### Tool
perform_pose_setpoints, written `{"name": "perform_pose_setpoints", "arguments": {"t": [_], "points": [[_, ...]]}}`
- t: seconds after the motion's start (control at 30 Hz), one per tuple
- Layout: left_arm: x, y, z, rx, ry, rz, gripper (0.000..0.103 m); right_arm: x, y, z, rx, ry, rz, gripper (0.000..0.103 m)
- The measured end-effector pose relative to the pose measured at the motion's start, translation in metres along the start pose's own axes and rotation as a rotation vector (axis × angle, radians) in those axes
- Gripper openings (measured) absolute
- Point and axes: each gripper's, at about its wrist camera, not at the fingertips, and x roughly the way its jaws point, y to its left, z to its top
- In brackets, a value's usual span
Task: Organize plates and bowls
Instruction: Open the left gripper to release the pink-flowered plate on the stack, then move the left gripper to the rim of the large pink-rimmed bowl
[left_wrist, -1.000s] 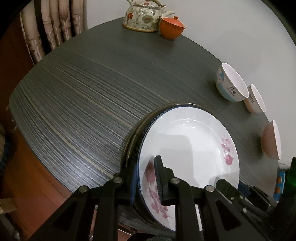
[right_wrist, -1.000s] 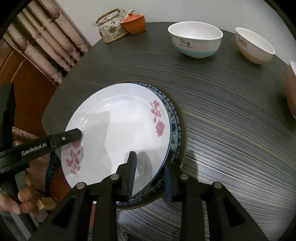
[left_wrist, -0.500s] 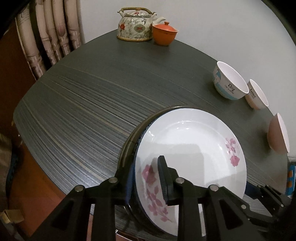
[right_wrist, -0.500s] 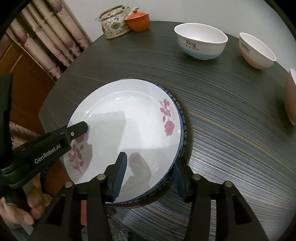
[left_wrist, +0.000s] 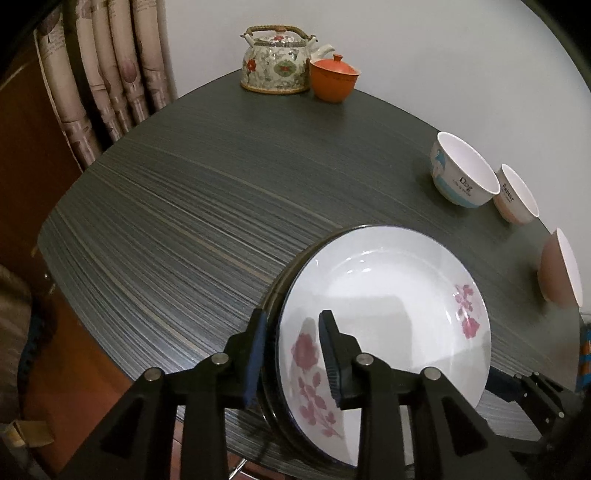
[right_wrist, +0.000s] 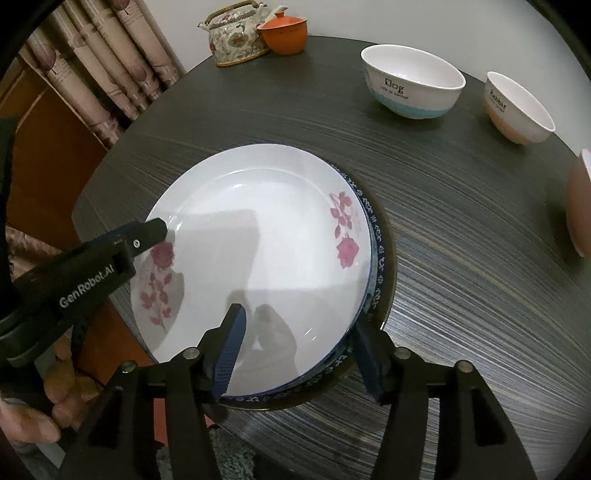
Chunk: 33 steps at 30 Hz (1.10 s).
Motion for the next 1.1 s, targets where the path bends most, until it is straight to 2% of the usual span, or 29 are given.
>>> {"name": "perform_pose_setpoints", "arguments": {"t": [0.4, 0.53, 0.63, 0.9, 1.1], "points": [[-0.016, -0.007, 0.000, 0.047, -0.108, 0.066, 0.034, -0.005, 0.001, -0.005, 0.018, 0.006, 0.009, 0.060], [-0.020, -0.010, 0.001, 0.076, -0.141, 0.084, 0.034, -0.019, 0.000, -0.006, -0.002, -0.048, -0.014, 0.063], [-0.023, -0.013, 0.000, 0.094, -0.162, 0.099, 0.034, -0.030, -0.011, -0.008, 0.039, -0.080, 0.010, 0.065], [-0.023, -0.013, -0.002, 0.088, -0.168, 0.132, 0.034, -0.063, -0.073, -0.026, 0.206, -0.135, -0.001, 0.066], [-0.025, -0.022, -0.005, 0.112, -0.158, 0.183, 0.034, -0.093, -0.146, -0.036, 0.353, -0.212, -0.102, 0.067]]}}
